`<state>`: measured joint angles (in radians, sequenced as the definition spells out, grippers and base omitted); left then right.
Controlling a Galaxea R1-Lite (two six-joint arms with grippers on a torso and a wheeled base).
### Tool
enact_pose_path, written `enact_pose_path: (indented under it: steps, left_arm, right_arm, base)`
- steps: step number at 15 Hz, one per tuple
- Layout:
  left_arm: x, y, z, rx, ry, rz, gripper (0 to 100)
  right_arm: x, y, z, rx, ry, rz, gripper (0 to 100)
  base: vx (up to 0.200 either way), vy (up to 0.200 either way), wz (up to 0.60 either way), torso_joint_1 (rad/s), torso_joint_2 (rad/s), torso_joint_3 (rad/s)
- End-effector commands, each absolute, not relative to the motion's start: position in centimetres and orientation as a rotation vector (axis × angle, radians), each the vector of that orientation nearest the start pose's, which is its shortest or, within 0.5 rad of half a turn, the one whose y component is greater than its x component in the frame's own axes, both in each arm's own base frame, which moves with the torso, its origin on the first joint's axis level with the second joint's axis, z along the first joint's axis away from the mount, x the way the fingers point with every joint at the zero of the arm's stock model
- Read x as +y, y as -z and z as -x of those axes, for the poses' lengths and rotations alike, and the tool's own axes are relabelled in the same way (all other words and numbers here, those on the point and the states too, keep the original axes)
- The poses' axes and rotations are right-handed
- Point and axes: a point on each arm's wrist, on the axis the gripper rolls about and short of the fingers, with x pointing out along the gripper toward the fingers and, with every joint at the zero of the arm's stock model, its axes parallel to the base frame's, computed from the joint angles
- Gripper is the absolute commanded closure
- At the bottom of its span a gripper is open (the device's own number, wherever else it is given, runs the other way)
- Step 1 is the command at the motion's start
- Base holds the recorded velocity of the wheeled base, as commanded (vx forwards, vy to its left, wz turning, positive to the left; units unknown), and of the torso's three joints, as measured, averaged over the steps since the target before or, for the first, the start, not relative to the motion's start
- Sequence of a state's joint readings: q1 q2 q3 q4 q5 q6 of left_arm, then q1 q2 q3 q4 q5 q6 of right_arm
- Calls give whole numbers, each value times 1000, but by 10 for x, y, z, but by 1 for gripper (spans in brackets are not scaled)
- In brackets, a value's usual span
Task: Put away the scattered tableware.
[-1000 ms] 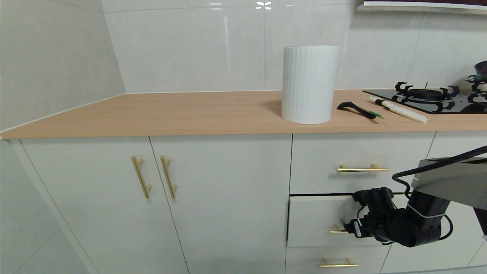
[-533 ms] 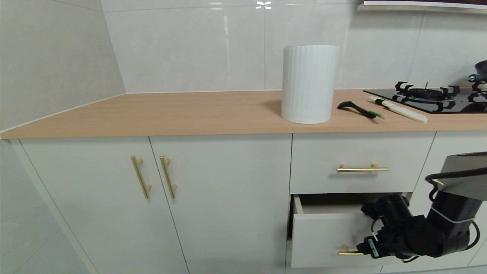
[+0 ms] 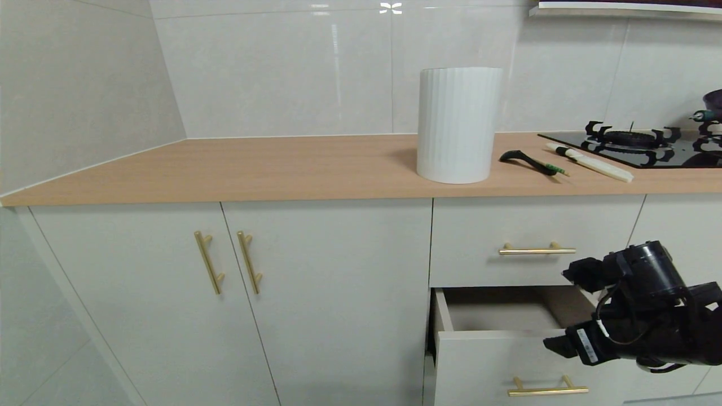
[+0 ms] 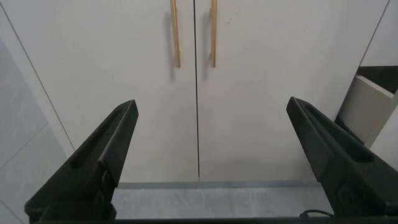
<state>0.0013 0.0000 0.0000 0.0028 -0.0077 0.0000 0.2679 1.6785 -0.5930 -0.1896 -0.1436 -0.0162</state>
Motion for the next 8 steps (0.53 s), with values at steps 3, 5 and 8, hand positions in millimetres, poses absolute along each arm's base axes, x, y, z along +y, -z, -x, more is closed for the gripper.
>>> enact_pose_path:
  steps: [3,5,8]
  left_arm:
    - [0,-75,23,3,6,0,0]
    - [0,-75,23,3,6,0,0]
    - [0,-75,23,3,6,0,0]
  right_arm:
    - [67,-96,-256,847,-107,150,0]
    - [73,-73,-274,841,-98,139,0]
    - [78,-44,-295,814,-56,53,0]
  base:
    - [0,0,0,0,0,0]
    - [0,0,0,0,0,0]
    - [0,0,0,0,0,0]
